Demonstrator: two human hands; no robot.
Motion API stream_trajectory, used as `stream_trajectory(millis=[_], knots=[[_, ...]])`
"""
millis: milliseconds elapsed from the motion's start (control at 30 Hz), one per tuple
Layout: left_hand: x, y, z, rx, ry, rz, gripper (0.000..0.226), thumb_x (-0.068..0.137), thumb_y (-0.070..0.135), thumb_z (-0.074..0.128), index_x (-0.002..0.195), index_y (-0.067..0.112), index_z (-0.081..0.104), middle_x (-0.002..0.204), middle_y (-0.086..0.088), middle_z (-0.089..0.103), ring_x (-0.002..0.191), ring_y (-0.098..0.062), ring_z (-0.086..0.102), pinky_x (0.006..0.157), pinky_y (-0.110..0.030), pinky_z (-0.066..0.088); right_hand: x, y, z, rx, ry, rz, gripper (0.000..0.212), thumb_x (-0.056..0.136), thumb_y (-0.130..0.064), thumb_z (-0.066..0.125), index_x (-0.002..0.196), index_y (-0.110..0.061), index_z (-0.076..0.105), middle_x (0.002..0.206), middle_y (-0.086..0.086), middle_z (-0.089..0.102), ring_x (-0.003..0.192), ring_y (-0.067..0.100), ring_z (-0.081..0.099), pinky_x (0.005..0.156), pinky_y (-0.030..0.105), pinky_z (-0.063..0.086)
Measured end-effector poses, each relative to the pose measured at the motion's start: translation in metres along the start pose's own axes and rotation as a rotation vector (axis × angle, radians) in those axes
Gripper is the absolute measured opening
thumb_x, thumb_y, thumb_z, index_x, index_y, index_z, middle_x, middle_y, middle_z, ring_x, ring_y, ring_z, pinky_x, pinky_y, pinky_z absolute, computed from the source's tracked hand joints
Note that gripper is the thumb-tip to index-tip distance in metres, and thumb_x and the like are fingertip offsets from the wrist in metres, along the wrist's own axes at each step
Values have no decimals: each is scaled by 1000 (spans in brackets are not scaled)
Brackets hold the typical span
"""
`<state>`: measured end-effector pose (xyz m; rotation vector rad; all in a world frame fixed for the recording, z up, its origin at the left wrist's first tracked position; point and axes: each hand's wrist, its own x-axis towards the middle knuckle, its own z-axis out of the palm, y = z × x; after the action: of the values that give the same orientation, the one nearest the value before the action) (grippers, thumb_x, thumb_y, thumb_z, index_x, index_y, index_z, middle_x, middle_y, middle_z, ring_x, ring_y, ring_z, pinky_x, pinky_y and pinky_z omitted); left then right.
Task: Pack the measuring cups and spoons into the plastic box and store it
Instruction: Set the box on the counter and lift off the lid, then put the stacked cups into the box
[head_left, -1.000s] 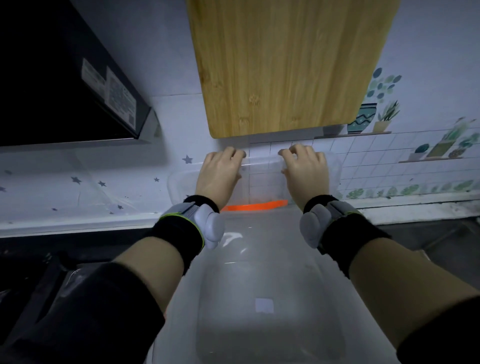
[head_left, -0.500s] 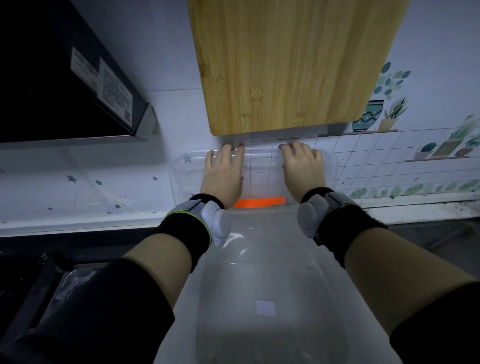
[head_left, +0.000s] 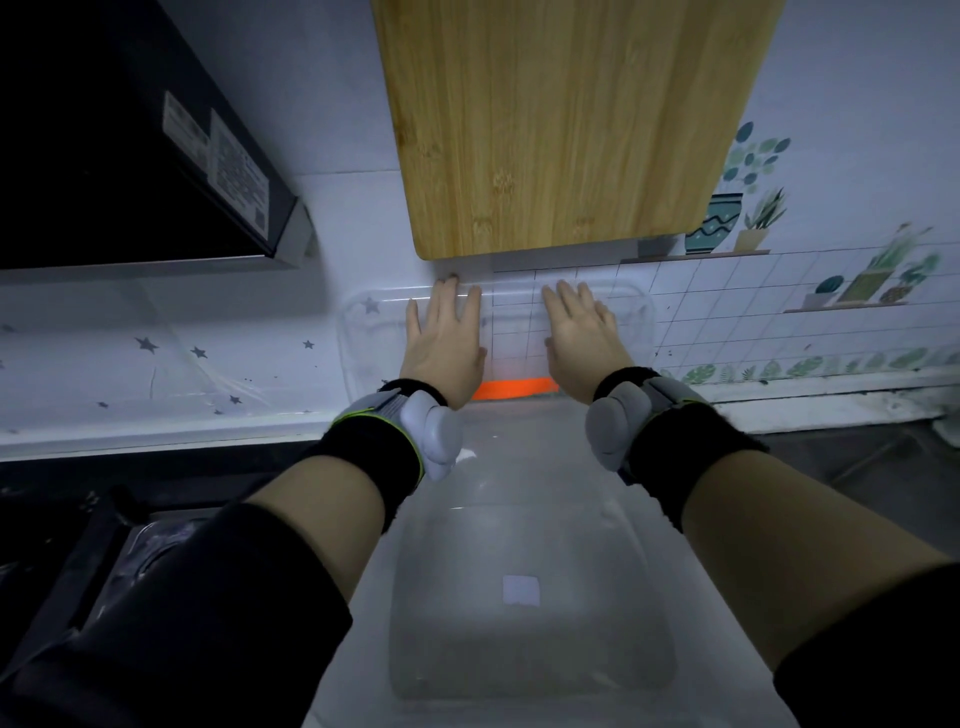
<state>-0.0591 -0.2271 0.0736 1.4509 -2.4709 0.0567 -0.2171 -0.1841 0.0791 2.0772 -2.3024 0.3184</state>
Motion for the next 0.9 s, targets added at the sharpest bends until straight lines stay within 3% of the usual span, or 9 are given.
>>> stream_trajectory(millis=[100, 367, 733, 900], knots=[[-5, 8, -8, -88, -39, -12, 54, 93, 21, 46, 142, 12, 27, 148, -13, 24, 140, -25, 21, 116, -46, 7, -11, -1, -9, 90, -21, -19, 55, 95, -8, 41, 147, -8, 22, 155, 8, 21, 144, 27, 16, 114, 42, 17], [-31, 51, -36, -263, -127, 48, 44, 98, 33, 38, 139, 16, 37, 137, -10, 43, 126, -30, 43, 107, -40, 25, -60, 11, -48, 226, -150, 34, 49, 96, -12, 41, 144, -13, 31, 150, 8, 35, 136, 28, 36, 111, 45, 29], [-98, 150, -50, -385, -156, 252, 33, 98, 26, 39, 125, 15, 53, 126, -10, 54, 118, -30, 51, 99, -39, 40, -168, 50, -78, 279, -66, 175, 40, 96, -14, 44, 136, -14, 46, 141, 9, 47, 131, 28, 43, 108, 43, 35], [-124, 191, -44, -475, -228, 315, 34, 99, 25, 37, 127, 15, 52, 131, -10, 51, 122, -27, 47, 101, -36, 38, -214, 73, -87, 295, -50, 230, 33, 93, -14, 46, 126, -14, 53, 129, 11, 57, 121, 29, 50, 101, 42, 41]])
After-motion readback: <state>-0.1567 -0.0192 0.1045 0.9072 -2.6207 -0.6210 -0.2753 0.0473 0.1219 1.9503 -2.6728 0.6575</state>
